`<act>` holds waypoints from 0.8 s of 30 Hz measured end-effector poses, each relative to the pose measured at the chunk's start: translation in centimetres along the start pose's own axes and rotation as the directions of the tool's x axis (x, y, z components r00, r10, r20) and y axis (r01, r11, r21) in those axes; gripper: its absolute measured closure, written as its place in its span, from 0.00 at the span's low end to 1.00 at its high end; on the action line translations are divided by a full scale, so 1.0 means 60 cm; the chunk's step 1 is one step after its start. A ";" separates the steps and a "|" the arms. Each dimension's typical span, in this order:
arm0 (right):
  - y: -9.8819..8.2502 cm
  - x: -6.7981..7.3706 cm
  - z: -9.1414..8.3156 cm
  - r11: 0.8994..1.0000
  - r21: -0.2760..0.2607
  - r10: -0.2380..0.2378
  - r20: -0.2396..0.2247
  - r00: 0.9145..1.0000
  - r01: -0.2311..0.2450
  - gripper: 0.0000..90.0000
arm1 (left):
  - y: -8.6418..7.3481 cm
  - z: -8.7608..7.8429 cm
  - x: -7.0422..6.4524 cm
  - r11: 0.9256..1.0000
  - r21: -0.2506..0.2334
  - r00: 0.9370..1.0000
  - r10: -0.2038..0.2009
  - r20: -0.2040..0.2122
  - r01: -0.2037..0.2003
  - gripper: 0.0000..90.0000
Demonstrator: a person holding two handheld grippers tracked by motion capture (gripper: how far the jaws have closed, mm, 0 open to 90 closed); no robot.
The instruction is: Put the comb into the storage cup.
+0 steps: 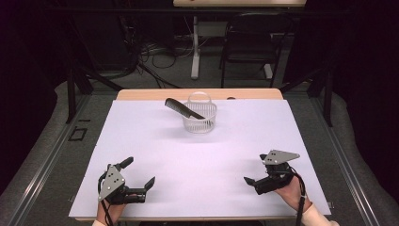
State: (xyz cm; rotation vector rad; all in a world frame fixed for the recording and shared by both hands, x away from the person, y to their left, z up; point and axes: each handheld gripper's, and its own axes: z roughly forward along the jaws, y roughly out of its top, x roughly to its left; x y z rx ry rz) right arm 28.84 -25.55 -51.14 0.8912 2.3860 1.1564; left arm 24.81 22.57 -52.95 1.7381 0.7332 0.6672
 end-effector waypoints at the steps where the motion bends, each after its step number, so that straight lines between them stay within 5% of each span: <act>1: -0.002 0.000 -0.002 1.000 -0.001 0.002 0.004 1.000 -0.002 0.00 | 0.000 0.000 0.000 1.000 0.000 1.000 0.000 0.001 0.000 0.00; 24: -0.036 0.007 -0.042 0.997 -0.069 0.021 0.069 0.997 -0.016 0.00 | -0.001 0.001 -0.001 1.000 0.004 1.000 -0.001 0.003 0.001 0.00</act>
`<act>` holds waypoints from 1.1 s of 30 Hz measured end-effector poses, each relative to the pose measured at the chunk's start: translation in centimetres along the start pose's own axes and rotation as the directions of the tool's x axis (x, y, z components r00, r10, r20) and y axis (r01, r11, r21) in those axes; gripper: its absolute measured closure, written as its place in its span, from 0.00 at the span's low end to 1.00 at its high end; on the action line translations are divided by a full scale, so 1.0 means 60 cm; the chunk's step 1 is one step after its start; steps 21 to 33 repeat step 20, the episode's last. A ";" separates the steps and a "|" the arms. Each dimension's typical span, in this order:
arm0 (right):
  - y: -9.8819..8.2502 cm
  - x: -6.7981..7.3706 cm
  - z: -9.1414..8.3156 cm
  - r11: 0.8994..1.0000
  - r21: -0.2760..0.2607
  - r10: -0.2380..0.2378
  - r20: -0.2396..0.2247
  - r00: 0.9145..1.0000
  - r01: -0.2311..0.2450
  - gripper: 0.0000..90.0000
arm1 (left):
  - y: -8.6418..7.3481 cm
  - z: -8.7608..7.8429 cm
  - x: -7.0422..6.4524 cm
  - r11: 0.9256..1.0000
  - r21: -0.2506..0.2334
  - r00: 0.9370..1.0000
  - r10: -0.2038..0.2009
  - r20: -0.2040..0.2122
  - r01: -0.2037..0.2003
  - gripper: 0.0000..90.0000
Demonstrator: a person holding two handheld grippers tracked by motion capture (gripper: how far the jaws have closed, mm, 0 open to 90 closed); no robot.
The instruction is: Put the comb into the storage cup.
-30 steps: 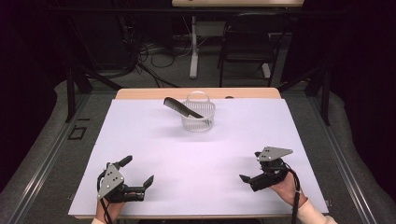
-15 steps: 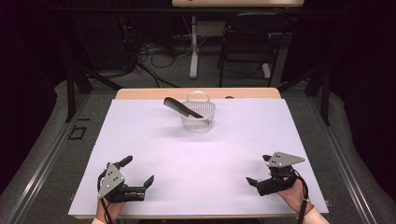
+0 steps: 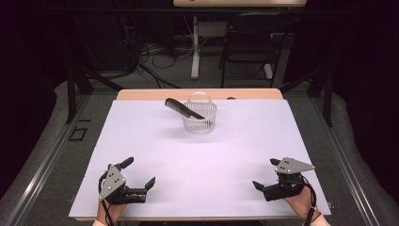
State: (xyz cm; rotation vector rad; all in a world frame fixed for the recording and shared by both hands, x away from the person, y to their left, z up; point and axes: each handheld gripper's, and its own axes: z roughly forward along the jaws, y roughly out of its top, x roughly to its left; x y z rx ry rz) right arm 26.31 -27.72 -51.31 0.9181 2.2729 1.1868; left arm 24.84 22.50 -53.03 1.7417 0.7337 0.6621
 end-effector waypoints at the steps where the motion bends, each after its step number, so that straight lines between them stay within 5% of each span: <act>1: 0.000 0.001 -0.002 1.000 0.001 0.000 0.002 1.000 0.000 0.00 | 0.000 0.000 0.000 1.000 0.000 1.000 0.001 0.000 -0.001 0.00; 33: -0.002 0.008 -0.016 0.999 -0.042 -0.006 0.028 1.000 0.007 0.00 | -0.001 0.003 0.001 1.000 0.008 1.000 -0.006 0.009 0.006 0.00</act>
